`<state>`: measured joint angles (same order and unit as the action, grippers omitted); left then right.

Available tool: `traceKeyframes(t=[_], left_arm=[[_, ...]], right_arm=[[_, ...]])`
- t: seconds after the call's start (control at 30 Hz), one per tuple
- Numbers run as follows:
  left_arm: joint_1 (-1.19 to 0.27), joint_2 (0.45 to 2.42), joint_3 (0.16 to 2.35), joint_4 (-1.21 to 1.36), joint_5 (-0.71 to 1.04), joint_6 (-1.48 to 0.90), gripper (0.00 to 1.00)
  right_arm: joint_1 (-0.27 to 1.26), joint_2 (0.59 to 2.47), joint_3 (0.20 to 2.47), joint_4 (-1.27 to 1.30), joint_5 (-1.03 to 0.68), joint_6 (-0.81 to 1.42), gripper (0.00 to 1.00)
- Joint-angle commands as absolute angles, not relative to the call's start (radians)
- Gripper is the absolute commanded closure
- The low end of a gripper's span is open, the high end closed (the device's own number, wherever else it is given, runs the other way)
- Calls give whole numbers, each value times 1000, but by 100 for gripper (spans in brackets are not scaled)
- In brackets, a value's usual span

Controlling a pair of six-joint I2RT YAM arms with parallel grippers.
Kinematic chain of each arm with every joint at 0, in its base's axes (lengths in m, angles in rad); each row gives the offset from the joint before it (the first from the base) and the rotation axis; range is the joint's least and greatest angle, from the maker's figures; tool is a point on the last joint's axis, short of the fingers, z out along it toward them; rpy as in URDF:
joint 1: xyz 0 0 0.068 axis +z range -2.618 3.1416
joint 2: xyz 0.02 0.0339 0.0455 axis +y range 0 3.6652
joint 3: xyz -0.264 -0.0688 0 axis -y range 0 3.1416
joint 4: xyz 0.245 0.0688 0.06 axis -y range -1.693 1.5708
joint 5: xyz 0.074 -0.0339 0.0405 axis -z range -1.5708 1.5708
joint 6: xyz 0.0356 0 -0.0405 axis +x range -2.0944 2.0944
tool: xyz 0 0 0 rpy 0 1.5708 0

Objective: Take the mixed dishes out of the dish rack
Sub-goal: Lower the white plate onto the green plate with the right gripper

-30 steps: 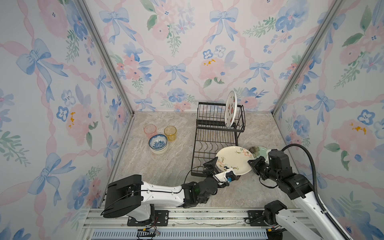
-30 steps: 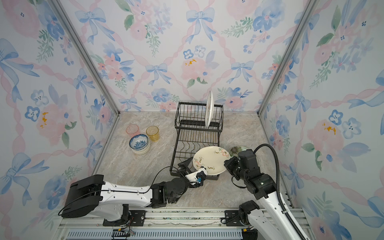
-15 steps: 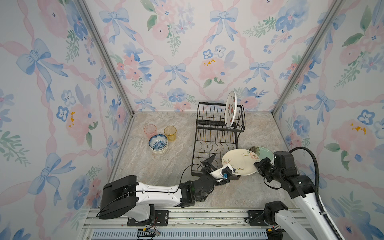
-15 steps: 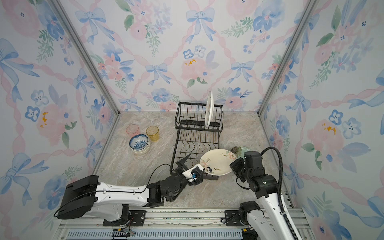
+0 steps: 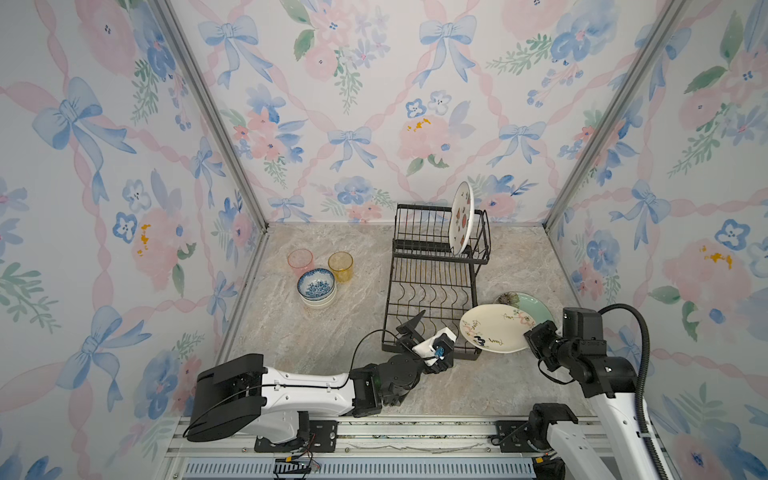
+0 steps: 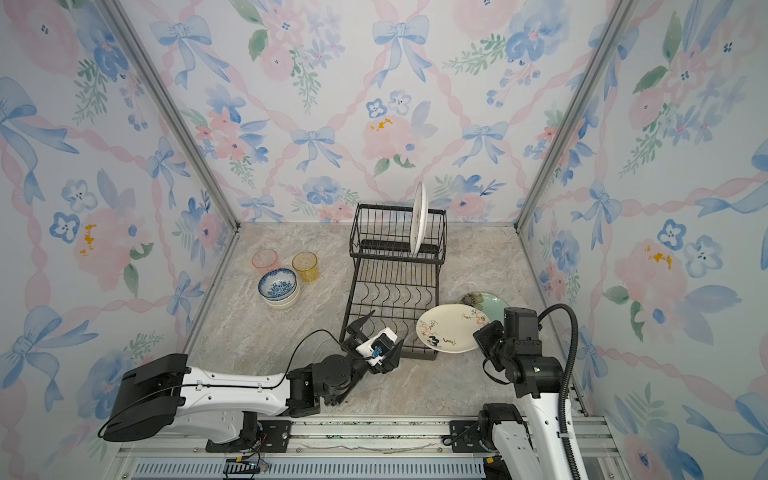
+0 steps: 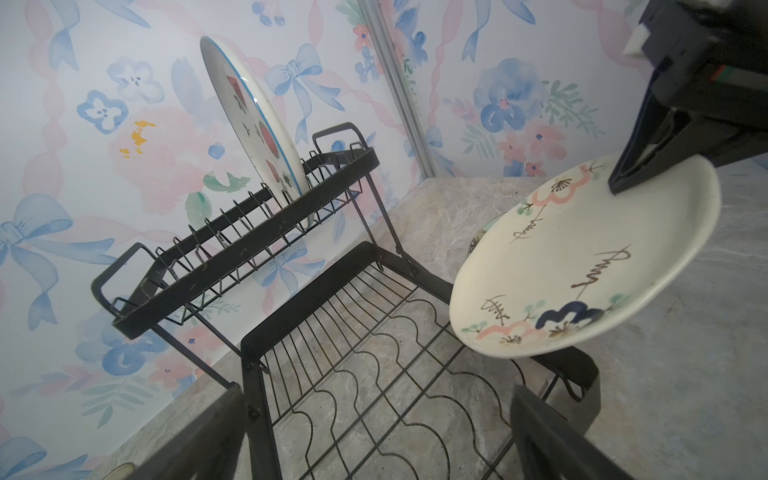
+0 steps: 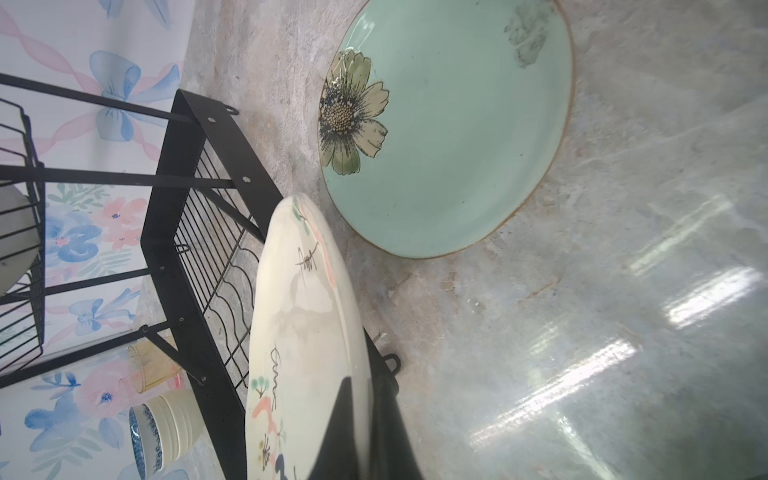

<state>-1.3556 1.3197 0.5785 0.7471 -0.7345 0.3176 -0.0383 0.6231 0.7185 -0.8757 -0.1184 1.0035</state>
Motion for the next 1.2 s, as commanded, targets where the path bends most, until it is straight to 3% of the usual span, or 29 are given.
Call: traceKeyframes(t=[0.0,0.4,1.17], left_arm=[[-1344,1289,560,770,-718,279,2],[-1314,1287,541,772,-710,254,2],[-1312,1291,537,771,-644,196,2]], right_arm=[[-123,601,773,-833,-221,980,100],[-407,620,762,-786,-396,941,100],[-534,656,778,-781,-310,823,100]])
